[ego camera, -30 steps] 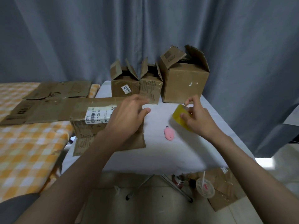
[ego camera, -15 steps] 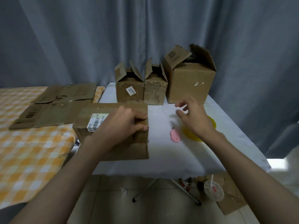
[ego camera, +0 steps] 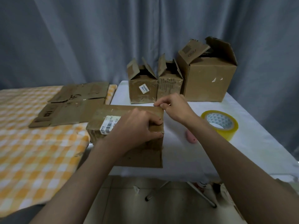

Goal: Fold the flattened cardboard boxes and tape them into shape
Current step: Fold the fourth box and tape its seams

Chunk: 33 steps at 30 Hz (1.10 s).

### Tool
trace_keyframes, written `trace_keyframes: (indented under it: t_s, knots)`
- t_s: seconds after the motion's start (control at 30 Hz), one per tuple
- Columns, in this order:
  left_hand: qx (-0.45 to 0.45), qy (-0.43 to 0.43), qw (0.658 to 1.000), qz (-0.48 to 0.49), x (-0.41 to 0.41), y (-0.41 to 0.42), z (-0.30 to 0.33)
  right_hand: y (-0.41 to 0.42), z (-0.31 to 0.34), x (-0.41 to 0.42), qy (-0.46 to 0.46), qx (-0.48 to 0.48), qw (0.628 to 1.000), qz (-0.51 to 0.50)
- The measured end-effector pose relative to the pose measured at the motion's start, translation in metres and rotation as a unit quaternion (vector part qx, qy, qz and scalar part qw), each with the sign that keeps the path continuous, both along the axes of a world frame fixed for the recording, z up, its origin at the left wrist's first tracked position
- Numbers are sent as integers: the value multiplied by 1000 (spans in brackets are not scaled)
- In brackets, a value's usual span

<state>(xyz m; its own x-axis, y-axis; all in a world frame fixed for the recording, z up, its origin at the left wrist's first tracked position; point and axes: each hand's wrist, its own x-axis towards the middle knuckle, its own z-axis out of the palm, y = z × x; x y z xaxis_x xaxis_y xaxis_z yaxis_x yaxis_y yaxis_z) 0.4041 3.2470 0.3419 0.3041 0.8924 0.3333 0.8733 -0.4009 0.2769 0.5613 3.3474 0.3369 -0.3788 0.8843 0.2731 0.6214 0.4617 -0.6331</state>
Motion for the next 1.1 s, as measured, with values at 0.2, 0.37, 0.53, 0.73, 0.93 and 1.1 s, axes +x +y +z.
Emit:
trace_keyframes:
  t_s: [0.2, 0.37, 0.53, 0.73, 0.93, 1.1]
  knots:
    - [13, 9, 1000, -2, -1, 1, -4, 6, 3, 7, 37, -89, 995, 12]
    - [11, 57, 998, 3, 3, 1, -6, 6, 0, 12, 89, -162, 983, 17]
    - [52, 73, 996, 25, 7, -2, -11, 7, -3, 16, 147, -225, 963, 21]
    - [126, 56, 990, 41, 21, -11, -21, 7, 1, 18, 203, -299, 932, 15]
    - [157, 53, 985, 40, 26, -13, -29, 10, -2, 18, 212, -314, 925, 4]
    - [163, 34, 984, 69, 31, -15, -36, 11, -4, 20, 206, -300, 931, 7]
